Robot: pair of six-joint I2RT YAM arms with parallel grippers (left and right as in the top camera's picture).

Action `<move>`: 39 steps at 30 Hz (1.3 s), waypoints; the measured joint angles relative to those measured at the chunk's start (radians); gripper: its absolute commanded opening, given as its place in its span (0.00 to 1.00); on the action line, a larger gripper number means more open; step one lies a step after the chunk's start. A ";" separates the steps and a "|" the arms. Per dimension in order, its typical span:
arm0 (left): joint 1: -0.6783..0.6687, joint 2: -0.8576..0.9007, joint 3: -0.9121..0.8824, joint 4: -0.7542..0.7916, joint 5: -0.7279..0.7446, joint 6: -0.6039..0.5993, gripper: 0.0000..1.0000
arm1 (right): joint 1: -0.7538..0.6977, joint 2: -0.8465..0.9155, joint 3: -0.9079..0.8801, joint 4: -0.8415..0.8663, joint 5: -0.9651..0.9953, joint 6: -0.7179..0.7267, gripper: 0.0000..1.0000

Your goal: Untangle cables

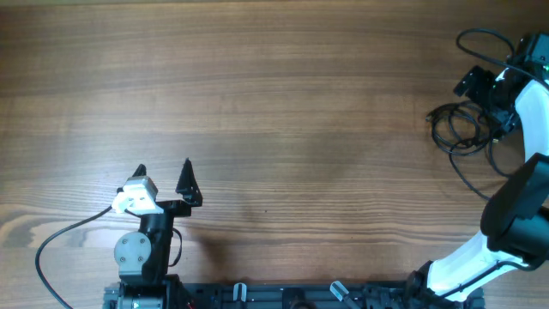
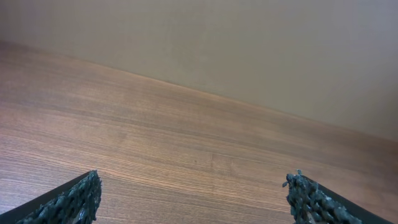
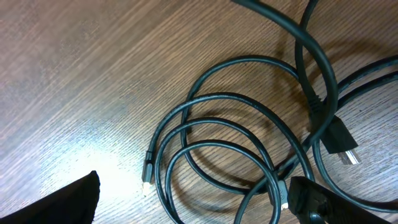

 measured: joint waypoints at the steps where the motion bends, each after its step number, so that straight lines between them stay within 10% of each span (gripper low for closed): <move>1: 0.000 0.000 0.000 0.000 0.000 0.000 1.00 | 0.000 -0.023 -0.001 -0.002 0.000 0.000 1.00; 13: 0.000 0.002 0.000 0.000 0.000 0.000 1.00 | 0.000 -0.668 -0.003 -0.005 0.000 0.000 1.00; 39: 0.000 0.002 0.000 0.000 0.000 0.000 1.00 | 0.265 -1.034 -0.003 -0.319 -0.004 0.001 0.99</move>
